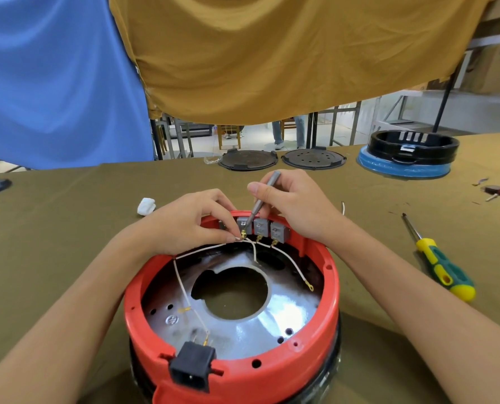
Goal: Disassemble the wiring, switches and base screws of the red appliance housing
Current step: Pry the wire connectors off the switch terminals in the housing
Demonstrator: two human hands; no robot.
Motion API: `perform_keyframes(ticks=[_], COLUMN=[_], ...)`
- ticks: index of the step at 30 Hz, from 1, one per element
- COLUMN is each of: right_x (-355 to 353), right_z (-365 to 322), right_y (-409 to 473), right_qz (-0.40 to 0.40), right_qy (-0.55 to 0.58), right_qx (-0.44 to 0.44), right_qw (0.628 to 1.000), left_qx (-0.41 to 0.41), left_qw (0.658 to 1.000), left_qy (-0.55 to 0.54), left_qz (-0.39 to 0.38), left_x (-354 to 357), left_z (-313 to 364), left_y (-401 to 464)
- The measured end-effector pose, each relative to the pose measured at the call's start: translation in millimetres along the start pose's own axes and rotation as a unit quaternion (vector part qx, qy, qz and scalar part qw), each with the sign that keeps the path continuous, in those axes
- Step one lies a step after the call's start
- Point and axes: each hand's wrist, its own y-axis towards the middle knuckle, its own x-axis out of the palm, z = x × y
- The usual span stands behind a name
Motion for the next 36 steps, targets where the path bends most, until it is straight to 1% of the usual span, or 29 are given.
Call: perform_keyframes(ticks=[6,9,18,25,36], right_x=[-0.5,-0.4,0.4,0.4,-0.9], right_z=[-1.4,-0.6,3.1,1.4,6.3], right_y=[-2.0,-1.4,2.0,-0.5,2.1], right_qz=[0.014,0.009,0.005,0.012,-0.009], right_qy=[-0.021,-0.029,0.006,-0.014,0.028], right_qx=[-0.046,-0.055,-0.003,-0.037,-0.008], right_qw=[0.999,0.998,1.0,0.999,1.0], left_qx=[0.0,0.001,-0.002,-0.004,-0.003], left_qw=[1.0,1.0,1.0,1.0,1.0], left_qy=[0.001,0.001,-0.002,0.004,0.002], left_qz=[0.004,0.006,0.002,0.001,-0.001], left_x=[-0.1,-0.1,-0.2,-0.4,-0.9], left_z=[0.5,0.6,0.6,0.5,1.6], left_y=[0.1,-0.2,-0.7,-0.2,-0.4])
